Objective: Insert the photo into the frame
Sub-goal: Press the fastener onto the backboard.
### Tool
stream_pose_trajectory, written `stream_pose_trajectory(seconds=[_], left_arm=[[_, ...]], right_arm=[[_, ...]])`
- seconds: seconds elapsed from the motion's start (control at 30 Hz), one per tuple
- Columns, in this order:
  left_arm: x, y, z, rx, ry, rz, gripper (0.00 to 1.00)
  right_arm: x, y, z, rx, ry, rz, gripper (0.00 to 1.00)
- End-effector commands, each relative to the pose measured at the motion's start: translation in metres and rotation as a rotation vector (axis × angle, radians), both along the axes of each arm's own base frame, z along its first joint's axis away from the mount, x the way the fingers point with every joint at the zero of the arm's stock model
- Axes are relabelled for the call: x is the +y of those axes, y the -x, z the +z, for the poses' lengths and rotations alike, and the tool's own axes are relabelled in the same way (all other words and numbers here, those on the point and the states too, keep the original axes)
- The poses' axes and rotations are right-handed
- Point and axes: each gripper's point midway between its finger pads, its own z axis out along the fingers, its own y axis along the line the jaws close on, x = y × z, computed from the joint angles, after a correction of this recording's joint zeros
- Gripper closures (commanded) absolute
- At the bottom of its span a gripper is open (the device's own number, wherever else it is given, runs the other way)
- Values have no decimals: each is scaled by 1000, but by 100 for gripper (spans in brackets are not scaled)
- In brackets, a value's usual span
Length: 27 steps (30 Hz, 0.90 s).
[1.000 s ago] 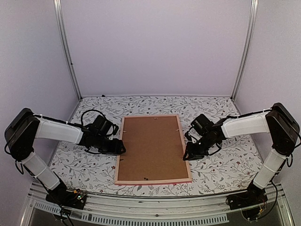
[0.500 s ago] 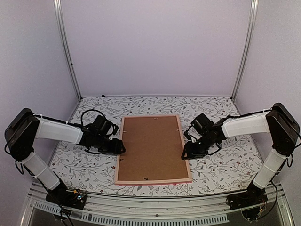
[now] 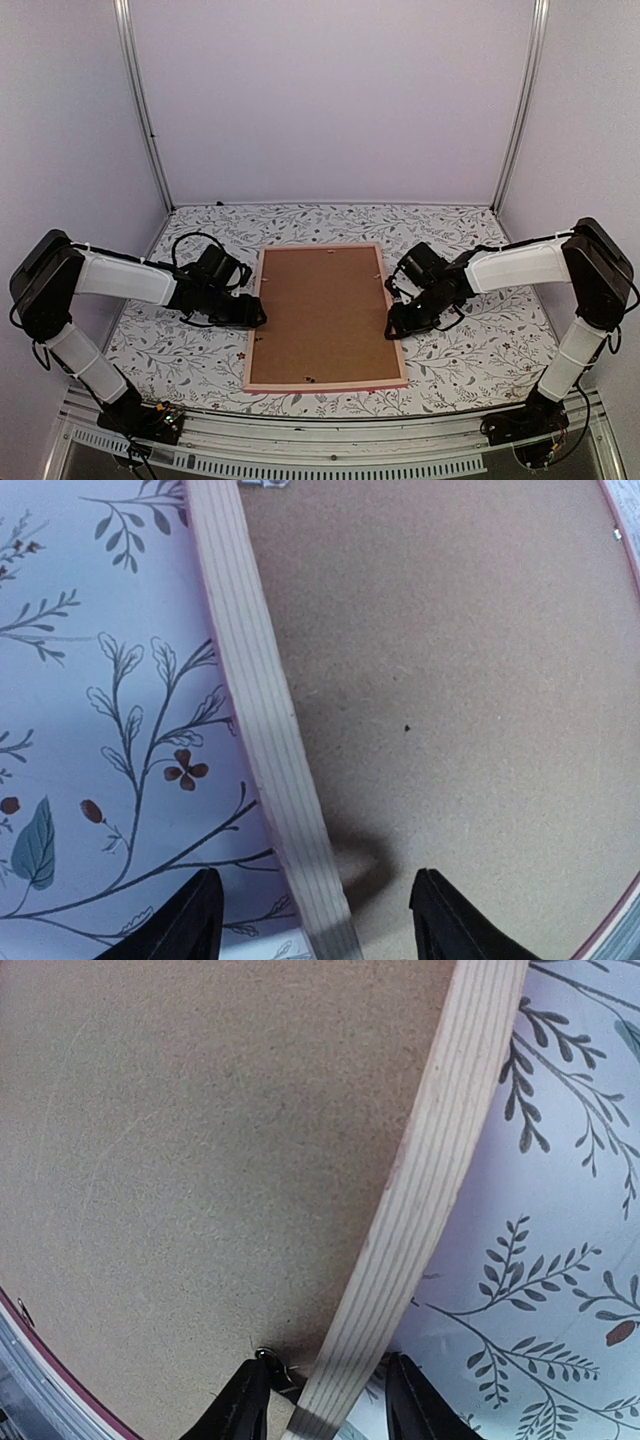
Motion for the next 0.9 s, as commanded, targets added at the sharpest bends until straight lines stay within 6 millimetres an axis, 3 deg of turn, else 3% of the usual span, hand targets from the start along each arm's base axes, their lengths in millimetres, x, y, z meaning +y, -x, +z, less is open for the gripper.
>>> stream_pose_trajectory(seconds=[0.0, 0.23, 0.43, 0.57, 0.73, 0.87], left_arm=[[1, 5, 1, -8, -7, -12, 33], [2, 5, -1, -4, -13, -12, 33], [3, 6, -2, -4, -14, -11, 33], [3, 7, -2, -4, -16, -10, 33], [5, 4, 4, -21, -25, -3, 32], [5, 1, 11, -39, -18, -2, 31]], right_arm=[[-16, 3, -20, 13, 102, -6, 62], [-15, 5, -22, 20, 95, -2, 72], [-12, 6, -23, 26, 84, 14, 74], [-8, 8, -21, 32, 57, 22, 70], [-3, 8, -12, 33, 18, 20, 58], [-2, 8, -9, 31, 0, 5, 56]])
